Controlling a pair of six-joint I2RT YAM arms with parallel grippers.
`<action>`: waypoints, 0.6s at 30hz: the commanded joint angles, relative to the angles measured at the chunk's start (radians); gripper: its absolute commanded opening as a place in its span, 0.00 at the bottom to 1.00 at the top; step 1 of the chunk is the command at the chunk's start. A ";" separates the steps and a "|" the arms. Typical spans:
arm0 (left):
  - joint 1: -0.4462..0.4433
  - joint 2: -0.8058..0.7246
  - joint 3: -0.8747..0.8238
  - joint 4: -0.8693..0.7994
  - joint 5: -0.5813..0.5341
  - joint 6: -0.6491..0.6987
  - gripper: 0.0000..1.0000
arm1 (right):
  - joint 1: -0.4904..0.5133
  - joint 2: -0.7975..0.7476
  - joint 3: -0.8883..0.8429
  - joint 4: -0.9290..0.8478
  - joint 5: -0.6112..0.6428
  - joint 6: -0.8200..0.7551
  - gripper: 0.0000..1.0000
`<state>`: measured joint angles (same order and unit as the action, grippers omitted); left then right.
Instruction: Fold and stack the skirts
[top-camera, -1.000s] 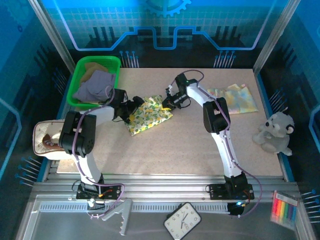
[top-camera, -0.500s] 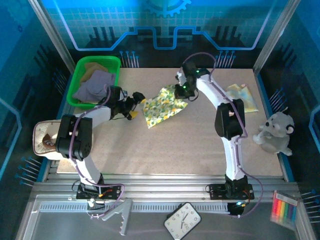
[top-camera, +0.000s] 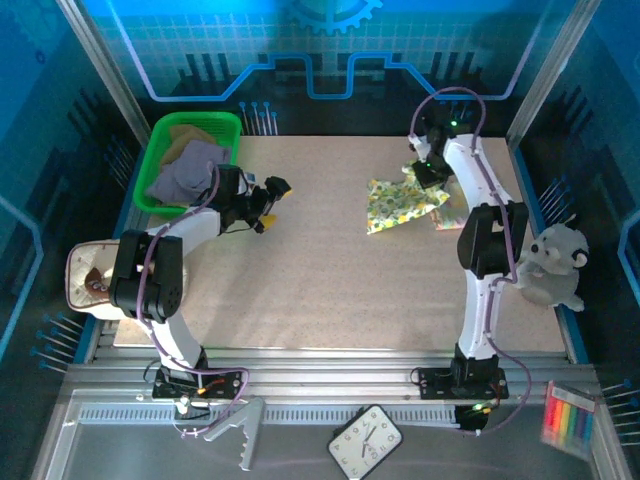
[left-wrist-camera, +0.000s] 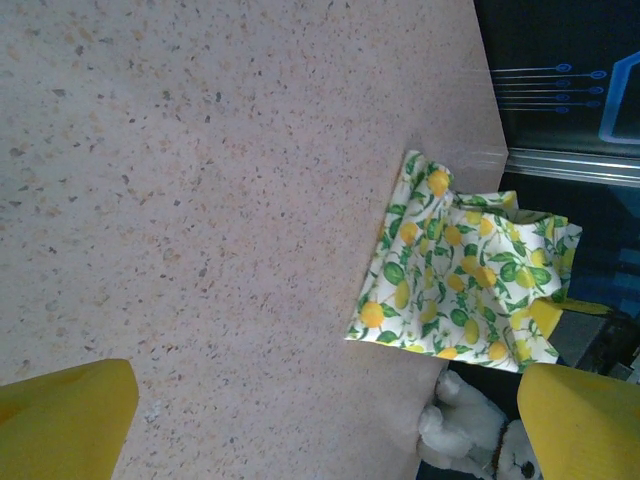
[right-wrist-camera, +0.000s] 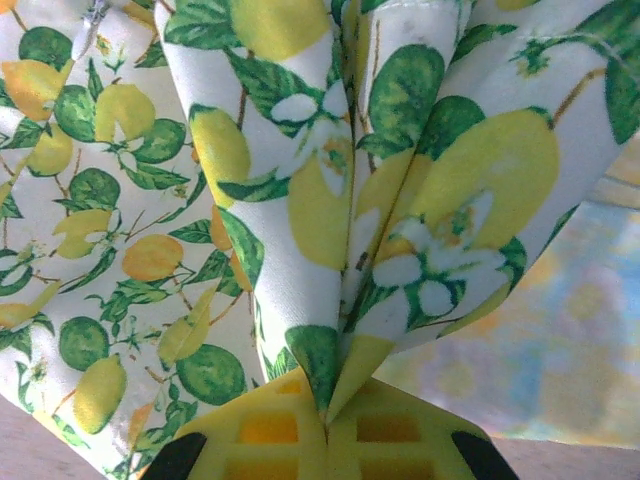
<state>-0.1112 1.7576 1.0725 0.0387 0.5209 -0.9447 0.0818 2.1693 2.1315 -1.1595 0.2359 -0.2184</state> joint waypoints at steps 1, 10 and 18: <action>0.007 -0.024 0.018 -0.060 -0.011 -0.005 0.99 | -0.043 0.002 0.081 -0.045 0.032 -0.127 0.00; 0.007 -0.017 0.060 -0.121 -0.037 -0.003 0.99 | -0.114 0.047 0.245 -0.090 0.034 -0.190 0.00; -0.008 -0.006 0.085 -0.135 -0.059 -0.008 0.99 | -0.138 0.043 0.285 -0.114 0.033 -0.188 0.00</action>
<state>-0.1143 1.7576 1.1252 -0.0566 0.4763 -0.9443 -0.0360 2.2070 2.3741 -1.2373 0.2611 -0.3908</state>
